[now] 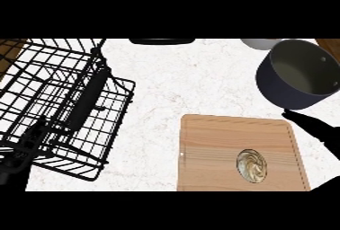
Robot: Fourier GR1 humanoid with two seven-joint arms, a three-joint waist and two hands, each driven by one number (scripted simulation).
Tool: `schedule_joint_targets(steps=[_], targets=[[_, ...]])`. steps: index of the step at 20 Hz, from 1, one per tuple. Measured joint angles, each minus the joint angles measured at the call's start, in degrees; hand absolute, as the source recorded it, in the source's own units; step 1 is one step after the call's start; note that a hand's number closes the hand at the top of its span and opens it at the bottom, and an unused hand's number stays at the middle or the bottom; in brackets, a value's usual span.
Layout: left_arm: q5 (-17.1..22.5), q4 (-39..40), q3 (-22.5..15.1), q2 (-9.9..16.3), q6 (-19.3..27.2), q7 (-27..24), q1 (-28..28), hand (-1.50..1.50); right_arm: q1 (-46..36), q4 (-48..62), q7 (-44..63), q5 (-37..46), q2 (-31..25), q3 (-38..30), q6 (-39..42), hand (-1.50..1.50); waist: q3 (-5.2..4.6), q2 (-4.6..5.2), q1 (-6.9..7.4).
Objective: Pick the cupcake from the cutting board and place it in the pot
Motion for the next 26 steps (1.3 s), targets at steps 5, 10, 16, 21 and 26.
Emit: schedule_joint_targets(steps=[5, 10, 16, 21, 26], targets=[[-1.02, 3.36, 0.25, 1.24, 0.45, 7.39, -5.28, 0.00, -5.11, -3.92, 13.96, -1.00, -0.66, 5.55, 9.60, -1.50, -0.11, -0.10, 0.88], [-2.83, 6.33, 0.32, 0.68, 0.37, 9.80, -8.58, 0.00, -12.23, -5.83, 27.91, -4.22, 4.39, 9.16, 17.36, -1.50, -0.04, -0.37, 1.23], [-3.88, 8.96, 1.77, -0.53, -1.10, 10.91, -10.98, 0.00, -15.86, -4.29, 36.67, -1.15, 12.08, 12.58, 22.14, -1.50, -0.01, -0.59, 1.11], [-5.13, 9.08, 3.03, -1.75, -2.35, 10.22, -10.75, 0.00, -17.75, -2.76, 40.77, 1.61, 16.85, 12.70, 25.82, -1.50, 0.14, -0.71, 1.03], [-6.28, 9.13, 4.46, -2.84, -3.16, 11.25, -11.10, 0.00, -17.00, -0.07, 40.25, 6.33, 20.80, 13.34, 27.16, -1.50, 0.05, -0.68, 1.01]])
